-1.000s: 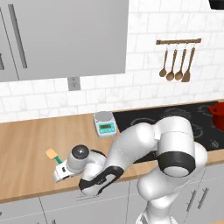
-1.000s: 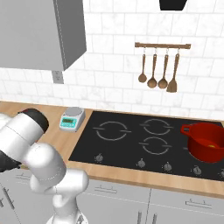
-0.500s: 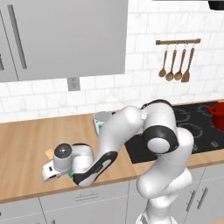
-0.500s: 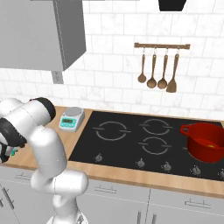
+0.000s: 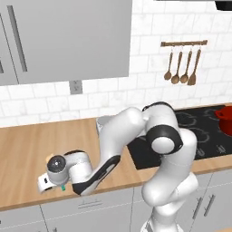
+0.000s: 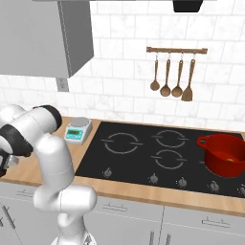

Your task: Put the lemon and bell pepper in the pot. Retrieve the spatula and lightly stir the vegetables in the pot.

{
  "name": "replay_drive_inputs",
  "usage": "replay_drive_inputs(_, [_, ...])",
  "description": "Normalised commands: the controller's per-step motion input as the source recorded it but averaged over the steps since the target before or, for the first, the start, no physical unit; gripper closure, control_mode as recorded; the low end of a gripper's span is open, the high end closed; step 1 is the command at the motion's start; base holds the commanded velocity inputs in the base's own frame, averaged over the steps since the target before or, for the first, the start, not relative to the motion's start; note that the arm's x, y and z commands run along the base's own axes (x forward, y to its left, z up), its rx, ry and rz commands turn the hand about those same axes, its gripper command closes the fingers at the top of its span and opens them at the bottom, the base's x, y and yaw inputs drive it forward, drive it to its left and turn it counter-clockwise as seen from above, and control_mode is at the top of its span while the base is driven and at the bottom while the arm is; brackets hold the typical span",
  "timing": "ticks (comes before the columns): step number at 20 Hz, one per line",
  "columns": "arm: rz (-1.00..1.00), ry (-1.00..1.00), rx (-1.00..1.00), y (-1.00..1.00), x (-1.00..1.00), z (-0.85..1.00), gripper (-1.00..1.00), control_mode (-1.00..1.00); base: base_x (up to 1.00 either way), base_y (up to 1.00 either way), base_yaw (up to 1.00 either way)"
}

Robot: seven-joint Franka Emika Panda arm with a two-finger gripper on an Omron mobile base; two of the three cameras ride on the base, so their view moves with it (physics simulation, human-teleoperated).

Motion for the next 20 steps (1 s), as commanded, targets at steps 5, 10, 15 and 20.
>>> replay_drive_inputs(5, [-0.02, 0.0, 0.18, -0.23, -0.31, 0.47, 1.0, -1.0, 0.0, 0.0, 0.0])
replay_drive_inputs(10, [-0.16, 0.0, 0.42, -0.28, -0.17, 1.0, 1.0, -1.0, 0.0, 0.0, 0.0])
replay_drive_inputs(15, [-0.32, 0.04, 0.58, -0.37, -0.15, 1.0, 1.0, -1.0, 0.0, 0.0, 0.0])
replay_drive_inputs(20, [-0.45, 0.12, 0.63, -0.35, -0.29, 1.0, 1.0, -1.0, 0.0, 0.0, 0.0])
